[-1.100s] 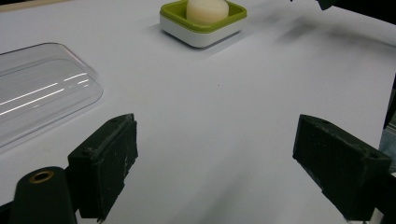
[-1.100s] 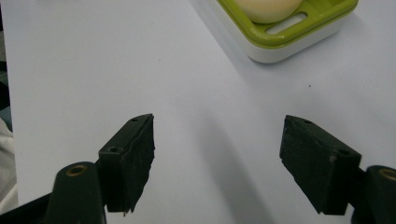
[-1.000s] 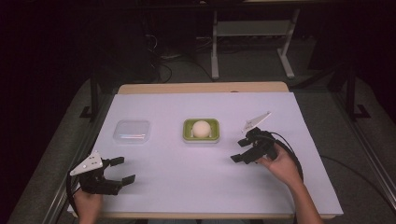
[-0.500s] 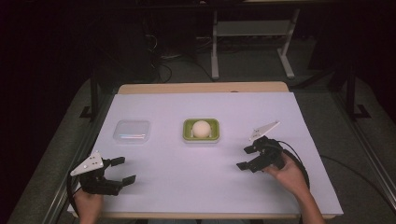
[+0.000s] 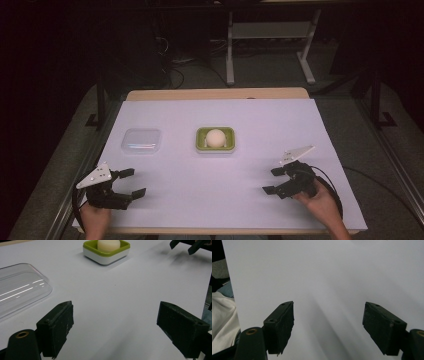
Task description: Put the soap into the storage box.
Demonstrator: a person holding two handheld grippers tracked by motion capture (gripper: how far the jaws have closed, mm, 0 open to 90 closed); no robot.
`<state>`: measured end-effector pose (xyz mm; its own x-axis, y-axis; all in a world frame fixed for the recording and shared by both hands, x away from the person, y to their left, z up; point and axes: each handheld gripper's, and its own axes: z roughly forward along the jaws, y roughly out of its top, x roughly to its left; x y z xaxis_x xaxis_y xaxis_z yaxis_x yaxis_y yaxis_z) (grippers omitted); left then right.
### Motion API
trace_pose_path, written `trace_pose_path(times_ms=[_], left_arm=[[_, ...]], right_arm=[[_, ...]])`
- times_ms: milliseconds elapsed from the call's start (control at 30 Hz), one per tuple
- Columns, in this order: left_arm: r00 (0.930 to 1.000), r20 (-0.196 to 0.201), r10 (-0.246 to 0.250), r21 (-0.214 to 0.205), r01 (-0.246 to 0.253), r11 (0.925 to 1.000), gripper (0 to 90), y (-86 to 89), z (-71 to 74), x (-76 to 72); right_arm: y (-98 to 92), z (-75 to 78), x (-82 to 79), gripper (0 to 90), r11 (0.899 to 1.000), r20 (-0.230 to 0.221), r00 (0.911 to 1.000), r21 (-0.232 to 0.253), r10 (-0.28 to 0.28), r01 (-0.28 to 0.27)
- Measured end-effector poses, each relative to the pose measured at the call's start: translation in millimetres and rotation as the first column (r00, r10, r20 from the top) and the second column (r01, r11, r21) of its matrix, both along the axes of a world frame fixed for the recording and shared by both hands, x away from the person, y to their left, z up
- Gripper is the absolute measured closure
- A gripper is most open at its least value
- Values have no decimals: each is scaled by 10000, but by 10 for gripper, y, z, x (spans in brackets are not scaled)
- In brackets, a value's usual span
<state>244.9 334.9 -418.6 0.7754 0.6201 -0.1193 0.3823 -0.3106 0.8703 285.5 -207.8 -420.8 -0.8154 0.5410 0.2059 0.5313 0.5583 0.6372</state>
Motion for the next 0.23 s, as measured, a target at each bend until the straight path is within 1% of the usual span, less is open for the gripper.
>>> trace_pose_path(times_ms=[133,233], left_arm=[[10000,-19,13,23,-13,10000,132,13,-7,0],[9999,-32,111,-24,-111,9999,132,19,-7,0]], right_arm=[[-70,-67,-176,228,9994,293,9992,207,-270,264],[-93,-94,-259,195,9987,326,9984,239,-459,451]])
